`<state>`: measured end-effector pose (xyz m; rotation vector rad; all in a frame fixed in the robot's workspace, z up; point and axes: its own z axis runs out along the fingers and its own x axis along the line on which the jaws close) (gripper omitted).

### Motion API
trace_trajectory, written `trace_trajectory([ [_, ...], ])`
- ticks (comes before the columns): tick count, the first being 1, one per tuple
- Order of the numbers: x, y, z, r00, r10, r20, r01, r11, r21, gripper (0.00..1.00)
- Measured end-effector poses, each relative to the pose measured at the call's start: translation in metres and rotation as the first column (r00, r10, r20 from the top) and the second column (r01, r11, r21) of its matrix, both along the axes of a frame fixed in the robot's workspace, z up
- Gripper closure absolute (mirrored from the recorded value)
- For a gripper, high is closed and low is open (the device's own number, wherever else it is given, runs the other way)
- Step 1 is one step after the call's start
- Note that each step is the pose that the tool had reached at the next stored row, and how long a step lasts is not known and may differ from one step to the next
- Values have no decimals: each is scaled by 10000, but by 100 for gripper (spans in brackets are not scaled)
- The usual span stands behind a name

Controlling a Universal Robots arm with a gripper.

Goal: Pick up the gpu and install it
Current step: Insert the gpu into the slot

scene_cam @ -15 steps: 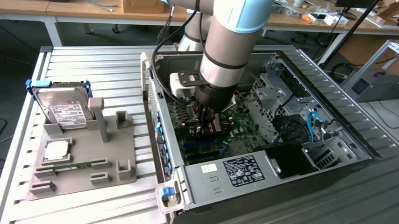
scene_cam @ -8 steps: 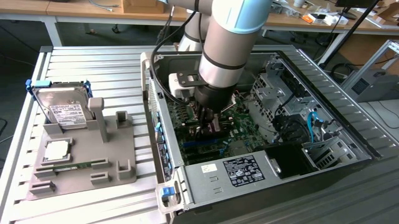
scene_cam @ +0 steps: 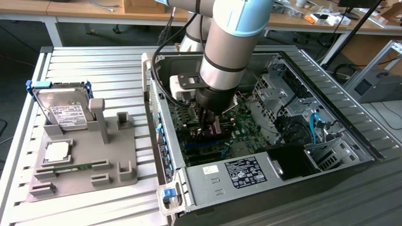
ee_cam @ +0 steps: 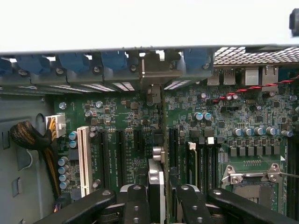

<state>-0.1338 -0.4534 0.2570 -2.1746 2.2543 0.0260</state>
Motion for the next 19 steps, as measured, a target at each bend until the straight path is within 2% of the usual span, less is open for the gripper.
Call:
trace_trajectory([
  [19, -36, 0, -1, 10000, 0, 1, 0, 10000, 2, 73],
])
